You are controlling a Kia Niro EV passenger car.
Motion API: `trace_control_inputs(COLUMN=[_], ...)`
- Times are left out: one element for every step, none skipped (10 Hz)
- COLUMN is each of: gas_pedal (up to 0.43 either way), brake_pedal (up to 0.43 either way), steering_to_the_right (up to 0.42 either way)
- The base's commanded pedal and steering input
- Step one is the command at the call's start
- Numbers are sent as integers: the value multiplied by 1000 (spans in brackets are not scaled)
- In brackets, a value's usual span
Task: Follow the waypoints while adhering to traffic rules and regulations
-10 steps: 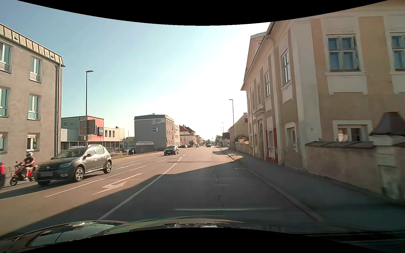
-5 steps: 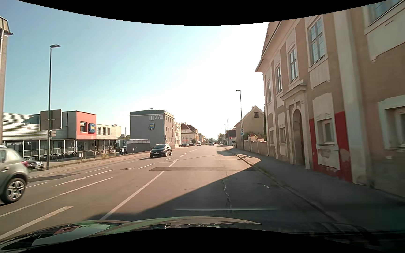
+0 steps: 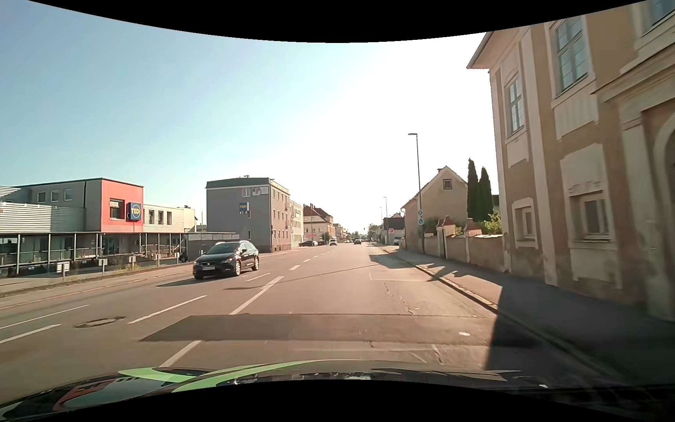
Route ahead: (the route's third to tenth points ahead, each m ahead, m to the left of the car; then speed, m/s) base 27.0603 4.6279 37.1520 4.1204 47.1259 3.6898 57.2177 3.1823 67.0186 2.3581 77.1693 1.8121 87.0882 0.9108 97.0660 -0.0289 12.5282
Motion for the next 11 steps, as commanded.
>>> trace_control_inputs(gas_pedal=[118, 118, 110, 110, 87, 79, 67, 47, 28, 28, 28], brake_pedal=[0, 0, 0, 0, 0, 0, 0, 0, 0, 0, 0], steering_to_the_right=[-12, -11, -10, -10, -6, -4, -4, -3, -3, -3, -2])
